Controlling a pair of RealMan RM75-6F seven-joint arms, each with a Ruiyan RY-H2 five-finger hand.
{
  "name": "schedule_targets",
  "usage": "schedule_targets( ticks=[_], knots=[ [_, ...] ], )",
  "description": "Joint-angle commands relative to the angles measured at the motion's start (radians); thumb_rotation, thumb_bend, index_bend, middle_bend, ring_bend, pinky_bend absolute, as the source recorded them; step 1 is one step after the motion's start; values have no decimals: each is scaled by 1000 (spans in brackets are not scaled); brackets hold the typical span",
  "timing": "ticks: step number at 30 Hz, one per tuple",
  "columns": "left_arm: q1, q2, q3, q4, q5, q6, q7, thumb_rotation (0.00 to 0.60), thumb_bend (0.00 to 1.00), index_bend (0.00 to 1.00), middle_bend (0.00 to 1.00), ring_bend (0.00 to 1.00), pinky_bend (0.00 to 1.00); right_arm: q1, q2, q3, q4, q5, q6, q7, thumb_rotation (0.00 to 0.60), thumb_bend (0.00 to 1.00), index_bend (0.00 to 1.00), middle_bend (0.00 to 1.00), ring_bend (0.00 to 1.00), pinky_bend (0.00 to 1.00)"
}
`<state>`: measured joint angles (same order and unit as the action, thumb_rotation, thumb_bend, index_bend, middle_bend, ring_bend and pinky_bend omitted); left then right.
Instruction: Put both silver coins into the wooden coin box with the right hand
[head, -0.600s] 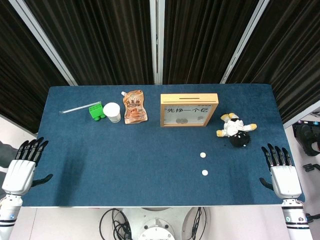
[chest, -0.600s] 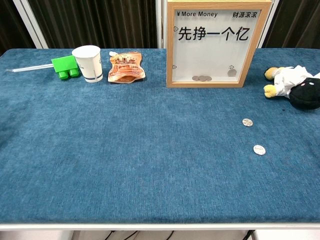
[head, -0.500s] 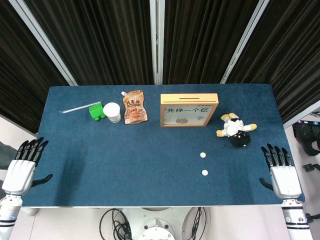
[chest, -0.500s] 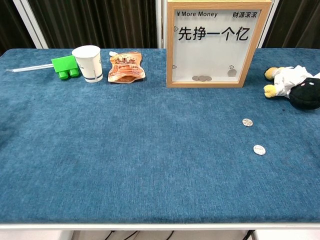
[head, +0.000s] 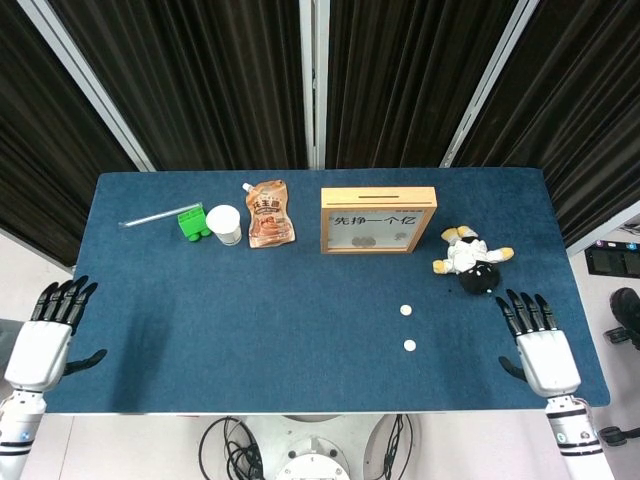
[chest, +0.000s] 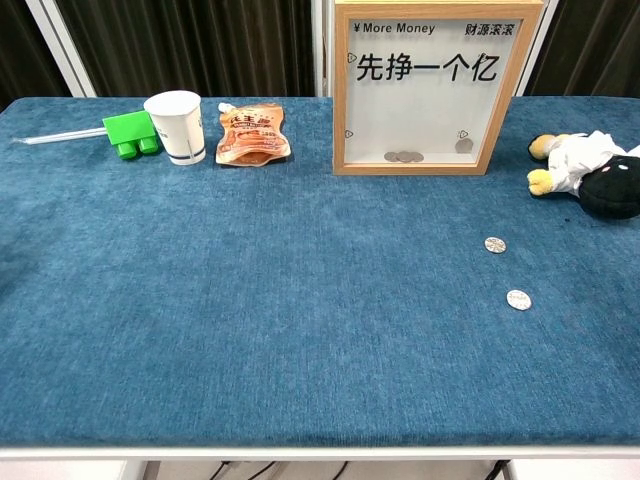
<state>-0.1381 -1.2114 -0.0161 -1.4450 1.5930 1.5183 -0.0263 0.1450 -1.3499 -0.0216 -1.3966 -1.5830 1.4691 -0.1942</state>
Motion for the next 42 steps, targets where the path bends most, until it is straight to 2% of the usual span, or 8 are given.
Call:
schedule_targets(
  ticks=[1, 5, 8, 13, 21, 28, 34, 42],
  knots=[
    [0, -5, 1, 7, -1, -2, -4, 600, 30, 43, 0, 0, 0, 38, -36, -8, 17, -50, -32, -16, 600, 91, 0, 0, 0, 0],
    [4, -8, 1, 15, 0, 6, -11, 600, 30, 43, 0, 0, 0, 72, -110, -7, 82, -99, -45, -15, 600, 153, 0, 0, 0, 0],
    [7, -4, 2, 13, 1, 11, -11, 600, 29, 43, 0, 0, 0, 87, -171, -6, 137, -109, -59, -12, 600, 159, 2, 0, 0, 0],
    [12, -1, 3, 13, -7, 10, -14, 600, 29, 44, 0, 0, 0, 101, -242, -7, 189, -90, -105, 3, 600, 214, 165, 0, 0, 0],
    [12, 2, -1, 14, -15, 4, -21, 600, 30, 43, 0, 0, 0, 131, -278, -17, 218, -93, -153, 15, 600, 243, 310, 0, 0, 0],
    [9, 1, -4, 22, -21, -5, -30, 600, 29, 43, 0, 0, 0, 145, -297, -21, 228, -86, -178, 27, 600, 244, 325, 0, 0, 0],
    [8, -1, -5, 30, -22, -7, -39, 600, 30, 44, 0, 0, 0, 147, -310, -31, 243, -88, -182, 37, 600, 308, 353, 0, 0, 0],
    [10, -1, -4, 34, -23, -6, -45, 600, 29, 44, 0, 0, 0, 149, -319, -38, 260, -87, -182, 50, 600, 316, 388, 0, 0, 0]
  ],
)
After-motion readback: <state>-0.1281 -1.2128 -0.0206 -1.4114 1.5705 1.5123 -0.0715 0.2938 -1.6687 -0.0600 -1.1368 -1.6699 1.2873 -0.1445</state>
